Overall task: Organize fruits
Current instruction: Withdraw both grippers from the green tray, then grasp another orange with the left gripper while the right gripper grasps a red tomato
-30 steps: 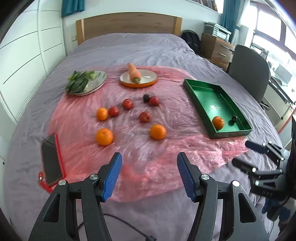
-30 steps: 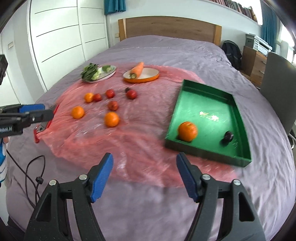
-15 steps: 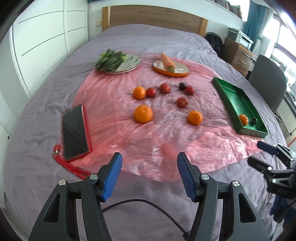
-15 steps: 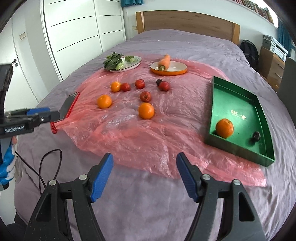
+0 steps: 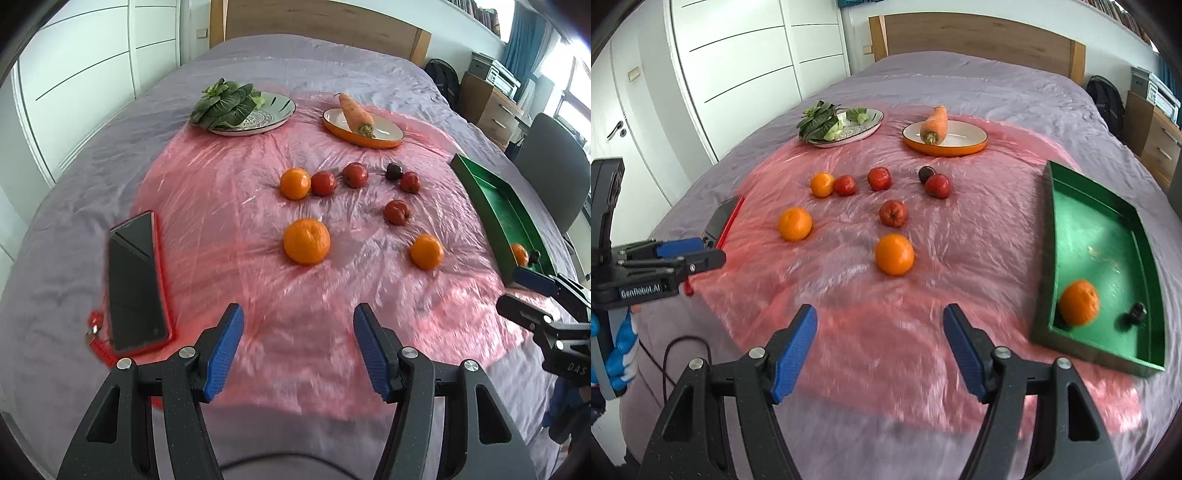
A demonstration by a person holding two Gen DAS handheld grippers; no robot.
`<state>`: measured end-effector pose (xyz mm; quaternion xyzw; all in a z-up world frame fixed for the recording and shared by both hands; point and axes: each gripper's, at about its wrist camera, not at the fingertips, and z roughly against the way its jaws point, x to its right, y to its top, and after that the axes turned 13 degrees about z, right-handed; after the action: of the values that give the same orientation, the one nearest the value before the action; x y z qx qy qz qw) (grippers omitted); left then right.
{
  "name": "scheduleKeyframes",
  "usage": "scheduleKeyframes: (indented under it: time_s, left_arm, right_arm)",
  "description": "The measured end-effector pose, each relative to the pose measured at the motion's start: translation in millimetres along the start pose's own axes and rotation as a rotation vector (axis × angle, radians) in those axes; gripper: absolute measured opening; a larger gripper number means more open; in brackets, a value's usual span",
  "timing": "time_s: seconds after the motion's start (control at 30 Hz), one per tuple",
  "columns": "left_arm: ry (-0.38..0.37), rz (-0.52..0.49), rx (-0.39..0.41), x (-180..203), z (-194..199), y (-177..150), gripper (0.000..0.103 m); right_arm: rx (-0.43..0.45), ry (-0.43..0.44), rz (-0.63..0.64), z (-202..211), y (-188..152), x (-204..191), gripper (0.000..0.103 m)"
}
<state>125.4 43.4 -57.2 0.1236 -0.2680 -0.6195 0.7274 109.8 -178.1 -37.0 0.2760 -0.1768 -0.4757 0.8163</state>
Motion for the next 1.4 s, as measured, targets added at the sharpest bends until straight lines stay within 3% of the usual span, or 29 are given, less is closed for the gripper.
scheduleKeyframes:
  time_s: [0.53,0.8,0.9,1.0,1.17,1.4]
  left_arm:
    - [0.023,0.018,-0.004,1.7,-79.4,82.6,0.056]
    - [0.027,-0.057,-0.039,14.3,-114.7,99.8,0.056]
    - [0.023,-0.075,-0.04,17.5,-120.2,103.8,0.054]
    - [0.017,-0.08,-0.049,18.5,-126.5,107.5,0.043]
    - [0.018,-0.089,-0.06,16.8,-137.1,111.0,0.036]
    - [0.012,-0.111,-0.058,18.9,-147.0,113.2,0.036]
  right_arm:
    - [0.021,-0.024,-0.014,-74.6,69.6,67.5,0.101]
    - [-0.003,-0.015,0.005,-112.6,91.8,84.1,0.1]
    - [-0.012,-0.01,0.006,-124.8,97.3,87.4,0.088]
    - [-0.028,-0.012,0.017,-135.9,100.8,87.3,0.079]
    - [-0.05,-0.017,0.016,-151.2,103.8,90.4,0.06]
    - [-0.065,-0.004,0.04,-165.7,105.7,87.5,0.051]
